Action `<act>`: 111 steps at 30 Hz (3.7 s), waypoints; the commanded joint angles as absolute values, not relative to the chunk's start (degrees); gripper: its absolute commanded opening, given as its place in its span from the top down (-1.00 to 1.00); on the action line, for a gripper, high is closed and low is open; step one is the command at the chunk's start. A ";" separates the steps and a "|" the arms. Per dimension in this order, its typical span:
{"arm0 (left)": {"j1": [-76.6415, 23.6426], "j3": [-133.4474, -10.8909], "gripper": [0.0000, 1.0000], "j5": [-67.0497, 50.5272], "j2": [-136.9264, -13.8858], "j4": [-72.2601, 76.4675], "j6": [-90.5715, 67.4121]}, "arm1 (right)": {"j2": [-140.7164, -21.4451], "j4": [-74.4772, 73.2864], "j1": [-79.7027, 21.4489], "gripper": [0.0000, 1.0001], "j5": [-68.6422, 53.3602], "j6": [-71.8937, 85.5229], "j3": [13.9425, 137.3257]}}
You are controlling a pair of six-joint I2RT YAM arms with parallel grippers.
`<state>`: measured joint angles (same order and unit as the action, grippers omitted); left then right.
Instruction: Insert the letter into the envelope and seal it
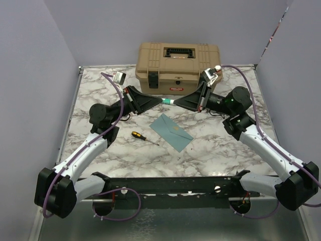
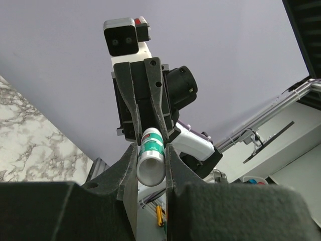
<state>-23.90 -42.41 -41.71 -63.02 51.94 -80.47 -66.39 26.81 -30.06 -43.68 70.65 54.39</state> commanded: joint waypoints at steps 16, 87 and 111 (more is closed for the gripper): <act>-35.09 -40.86 1.00 -41.92 -69.70 53.46 -72.20 | -69.42 22.95 -31.11 0.99 -45.49 70.49 55.22; -31.09 -57.05 -0.98 -3.88 -67.15 -17.97 -32.10 | -94.98 21.02 -27.86 0.12 3.65 29.04 42.21; -30.94 -65.92 -0.98 29.46 -46.06 -38.60 -25.16 | -69.72 -52.91 -27.86 -0.99 30.89 33.35 68.70</act>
<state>-31.18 -63.57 20.12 -50.41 -35.51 -27.92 -74.35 -36.67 -28.01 22.09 32.69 64.77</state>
